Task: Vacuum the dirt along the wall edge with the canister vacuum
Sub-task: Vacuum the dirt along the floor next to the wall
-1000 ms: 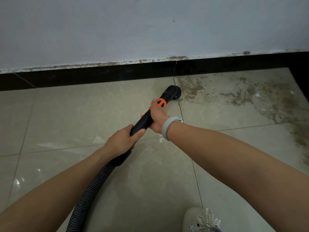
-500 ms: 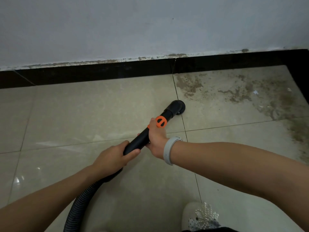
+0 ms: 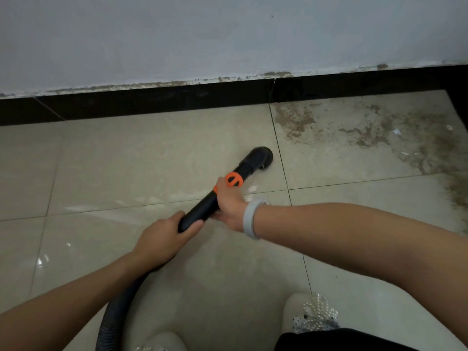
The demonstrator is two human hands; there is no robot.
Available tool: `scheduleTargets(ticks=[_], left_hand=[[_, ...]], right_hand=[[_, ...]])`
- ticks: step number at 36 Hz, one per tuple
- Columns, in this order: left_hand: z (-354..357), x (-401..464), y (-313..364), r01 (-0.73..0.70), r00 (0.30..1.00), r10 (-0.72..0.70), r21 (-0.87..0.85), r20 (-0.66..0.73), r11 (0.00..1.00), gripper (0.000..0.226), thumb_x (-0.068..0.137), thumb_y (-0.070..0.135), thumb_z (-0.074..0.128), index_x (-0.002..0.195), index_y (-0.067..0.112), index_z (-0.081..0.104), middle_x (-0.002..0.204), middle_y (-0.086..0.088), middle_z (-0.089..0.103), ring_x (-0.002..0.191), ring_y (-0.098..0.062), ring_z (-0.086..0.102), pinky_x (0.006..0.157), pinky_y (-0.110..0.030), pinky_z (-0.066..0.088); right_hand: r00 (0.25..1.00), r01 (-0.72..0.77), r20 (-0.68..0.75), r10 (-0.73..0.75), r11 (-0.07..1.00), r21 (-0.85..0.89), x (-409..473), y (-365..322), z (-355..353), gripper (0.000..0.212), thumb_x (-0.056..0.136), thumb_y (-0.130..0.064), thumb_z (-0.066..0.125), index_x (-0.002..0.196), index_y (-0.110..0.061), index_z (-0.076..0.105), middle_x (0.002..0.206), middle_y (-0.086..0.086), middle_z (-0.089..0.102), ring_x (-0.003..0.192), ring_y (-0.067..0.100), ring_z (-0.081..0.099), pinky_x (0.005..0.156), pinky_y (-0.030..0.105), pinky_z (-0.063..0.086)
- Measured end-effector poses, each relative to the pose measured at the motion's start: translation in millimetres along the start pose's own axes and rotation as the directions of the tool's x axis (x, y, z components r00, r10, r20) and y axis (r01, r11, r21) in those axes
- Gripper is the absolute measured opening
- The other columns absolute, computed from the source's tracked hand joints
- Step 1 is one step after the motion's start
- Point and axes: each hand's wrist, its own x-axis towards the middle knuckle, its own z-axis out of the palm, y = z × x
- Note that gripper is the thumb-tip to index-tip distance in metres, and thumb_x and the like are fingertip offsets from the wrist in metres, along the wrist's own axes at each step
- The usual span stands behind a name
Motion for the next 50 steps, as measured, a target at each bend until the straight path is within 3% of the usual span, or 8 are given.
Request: scheduleTargets(ticks=[7, 17, 25, 30, 36, 41, 45, 50], left_hand=[[-18, 43, 34, -0.002, 1.000, -0.002, -0.123, -0.031, 0.992, 0.049, 0.091, 0.065, 0.038, 0.092, 0.017, 0.051, 0.076, -0.001, 0.068, 0.072, -0.021, 0.065, 0.077, -0.042, 0.054], [-16, 12, -12, 0.070, 0.986, -0.062, 0.045, -0.154, 0.997, 0.051, 0.084, 0.072, 0.035, 0.079, 0.022, 0.046, 0.067, 0.002, 0.063, 0.061, -0.017, 0.060, 0.054, -0.031, 0.040], [-5, 0, -19, 0.006, 0.988, 0.010, 0.102, -0.156, 0.995, 0.048, 0.082, 0.073, 0.038, 0.072, 0.026, 0.041, 0.057, 0.005, 0.055, 0.052, -0.010, 0.053, 0.048, -0.029, 0.029], [2, 15, 16, -0.032, 0.995, 0.043, 0.111, -0.092, 0.993, 0.047, 0.084, 0.072, 0.039, 0.078, 0.026, 0.045, 0.069, 0.006, 0.059, 0.066, -0.018, 0.057, 0.056, -0.032, 0.035], [6, 27, 33, -0.006, 0.996, 0.007, 0.009, -0.089, 1.000, 0.052, 0.084, 0.073, 0.036, 0.083, 0.023, 0.050, 0.072, 0.004, 0.066, 0.066, -0.015, 0.061, 0.055, -0.029, 0.040], [-4, 26, 19, 0.009, 0.992, -0.011, -0.022, -0.127, 1.000, 0.052, 0.084, 0.071, 0.036, 0.083, 0.020, 0.050, 0.073, 0.001, 0.066, 0.069, -0.021, 0.062, 0.062, -0.035, 0.047], [-4, 11, 3, 0.017, 0.985, -0.011, 0.031, -0.175, 0.999, 0.043, 0.090, 0.063, 0.040, 0.090, 0.021, 0.049, 0.067, 0.005, 0.057, 0.062, -0.016, 0.055, 0.051, -0.030, 0.032], [0, -9, -7, -0.015, 0.994, 0.029, 0.132, -0.106, 0.991, 0.042, 0.090, 0.064, 0.040, 0.085, 0.023, 0.043, 0.066, 0.005, 0.056, 0.060, -0.016, 0.055, 0.053, -0.031, 0.035]], right_hand=[[0.997, 0.078, 0.021, -0.077, 0.995, -0.054, 15, -68, 6, 0.026, 0.100, -0.035, 0.043, 0.092, -0.010, 0.046, 0.099, 0.011, 0.057, 0.095, 0.028, 0.059, 0.070, 0.040, 0.053], [0.992, 0.001, 0.126, 0.001, 1.000, -0.015, 5, -28, 30, 0.028, 0.101, -0.038, 0.042, 0.108, -0.012, 0.045, 0.115, 0.013, 0.058, 0.108, 0.029, 0.059, 0.076, 0.037, 0.052], [0.999, 0.053, -0.013, -0.053, 0.998, 0.015, 1, 2, 23, 0.029, 0.100, -0.042, 0.041, 0.099, -0.013, 0.048, 0.092, 0.005, 0.056, 0.090, 0.022, 0.058, 0.080, 0.038, 0.057], [0.981, 0.093, -0.167, -0.096, 0.995, -0.024, 8, -9, -5, 0.031, 0.098, -0.042, 0.040, 0.088, -0.014, 0.049, 0.085, 0.004, 0.057, 0.076, 0.018, 0.057, 0.089, 0.043, 0.056], [0.991, 0.103, -0.081, -0.103, 0.995, -0.003, 7, -35, -15, 0.026, 0.100, -0.036, 0.042, 0.087, -0.014, 0.046, 0.089, 0.006, 0.055, 0.076, 0.018, 0.056, 0.054, 0.030, 0.050], [0.998, 0.058, -0.008, -0.058, 0.998, 0.022, 2, -39, 0, 0.026, 0.100, -0.038, 0.043, 0.086, -0.016, 0.045, 0.091, 0.006, 0.056, 0.079, 0.019, 0.058, 0.053, 0.029, 0.049], [0.997, 0.074, -0.039, -0.074, 0.997, -0.010, -3, -23, 14, 0.030, 0.100, -0.042, 0.041, 0.092, -0.014, 0.049, 0.096, 0.006, 0.057, 0.094, 0.024, 0.059, 0.069, 0.035, 0.056], [0.993, 0.078, -0.091, -0.078, 0.997, 0.002, -14, 13, 11, 0.034, 0.099, -0.045, 0.041, 0.102, -0.013, 0.051, 0.102, 0.009, 0.059, 0.101, 0.027, 0.061, 0.091, 0.045, 0.055]])
